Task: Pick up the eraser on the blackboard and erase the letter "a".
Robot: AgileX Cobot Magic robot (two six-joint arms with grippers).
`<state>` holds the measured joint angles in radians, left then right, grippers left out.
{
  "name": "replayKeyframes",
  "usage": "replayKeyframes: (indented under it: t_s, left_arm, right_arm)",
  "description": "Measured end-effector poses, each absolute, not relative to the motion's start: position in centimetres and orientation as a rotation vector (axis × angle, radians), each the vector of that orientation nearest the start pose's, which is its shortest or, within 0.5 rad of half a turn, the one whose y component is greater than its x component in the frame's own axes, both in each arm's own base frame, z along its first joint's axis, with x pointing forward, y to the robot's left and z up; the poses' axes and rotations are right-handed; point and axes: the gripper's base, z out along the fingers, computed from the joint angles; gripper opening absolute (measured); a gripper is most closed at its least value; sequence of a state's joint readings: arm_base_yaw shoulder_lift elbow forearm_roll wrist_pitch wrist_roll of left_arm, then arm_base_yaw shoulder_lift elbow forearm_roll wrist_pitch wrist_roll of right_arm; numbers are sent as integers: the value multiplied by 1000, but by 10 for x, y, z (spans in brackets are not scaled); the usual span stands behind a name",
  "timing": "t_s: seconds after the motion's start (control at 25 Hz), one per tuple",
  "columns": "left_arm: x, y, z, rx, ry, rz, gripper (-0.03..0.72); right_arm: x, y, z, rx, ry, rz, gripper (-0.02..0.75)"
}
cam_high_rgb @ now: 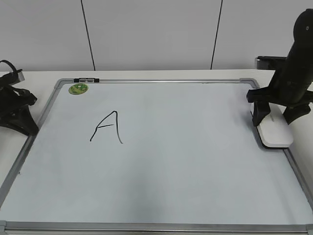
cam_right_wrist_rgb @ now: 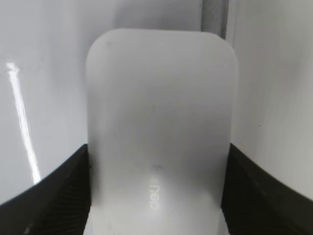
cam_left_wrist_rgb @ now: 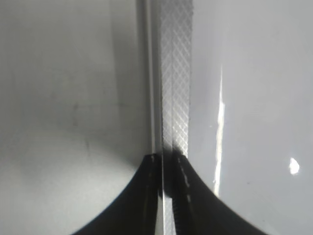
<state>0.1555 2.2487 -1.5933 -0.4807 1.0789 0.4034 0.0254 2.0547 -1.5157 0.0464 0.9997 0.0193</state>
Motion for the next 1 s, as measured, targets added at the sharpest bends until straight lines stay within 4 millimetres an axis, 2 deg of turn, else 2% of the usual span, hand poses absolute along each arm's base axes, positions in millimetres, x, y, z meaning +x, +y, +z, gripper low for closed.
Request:
replayKeyframes:
  t_s: [0.48, 0.64, 0.88, 1.0]
  left_arm:
    - [429, 30, 119, 2, 3032, -644, 46]
    - [429, 30, 119, 2, 3032, -644, 46]
    - [429, 30, 119, 2, 3032, -644, 46]
    - [429, 30, 119, 2, 3032, -644, 48]
  right_arm:
    - [413, 14, 157, 11, 3069, 67, 525]
    - [413, 14, 157, 10, 3066, 66, 526]
    - [414, 14, 157, 0, 3055, 66, 621]
    - [415, 14, 162, -2, 3064, 67, 633]
